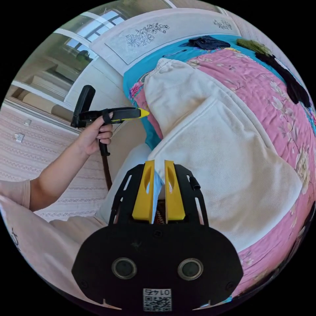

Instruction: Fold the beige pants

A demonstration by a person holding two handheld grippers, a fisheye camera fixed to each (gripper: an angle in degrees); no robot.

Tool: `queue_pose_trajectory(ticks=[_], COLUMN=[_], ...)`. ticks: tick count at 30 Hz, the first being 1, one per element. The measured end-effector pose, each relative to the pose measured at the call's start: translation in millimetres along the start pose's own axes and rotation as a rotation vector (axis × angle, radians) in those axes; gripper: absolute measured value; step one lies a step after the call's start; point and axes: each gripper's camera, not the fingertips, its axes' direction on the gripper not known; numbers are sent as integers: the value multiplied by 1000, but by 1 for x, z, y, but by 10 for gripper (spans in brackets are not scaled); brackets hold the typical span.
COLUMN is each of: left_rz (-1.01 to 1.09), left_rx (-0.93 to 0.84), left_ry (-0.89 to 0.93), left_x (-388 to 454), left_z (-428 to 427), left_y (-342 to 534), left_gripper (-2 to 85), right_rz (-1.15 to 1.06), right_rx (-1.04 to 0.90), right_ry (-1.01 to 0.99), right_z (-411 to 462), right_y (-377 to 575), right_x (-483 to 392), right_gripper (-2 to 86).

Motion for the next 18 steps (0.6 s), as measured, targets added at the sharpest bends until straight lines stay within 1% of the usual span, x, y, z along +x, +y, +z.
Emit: queue_pose_trajectory(ticks=[4,7,9,11,14,18], left_rz=[103,138,135,94,88,27], left_rx=[-52,-82,-127,-189,-190,-227], left_ry=[10,38,41,82,26,48], left_x=[-14,-17,-22,-33,-46,-67], left_z=[1,13,24,35,38,44], left_y=[31,44,45,44,41,36], left_gripper=[66,113,132,150,147,123], right_rz=[15,-13,-41,-58,-65,-108], right_rx=[18,18,-22,-64,-104,-192], right_ry=[74,176,220,264,285,346], right_z=[-14,-18,-13,-4,10,39], right_y=[-51,-98,-130,-171,-213,-247], right_x=[13,17,17,16,14,13], right_gripper=[78,108,121,130,135,137])
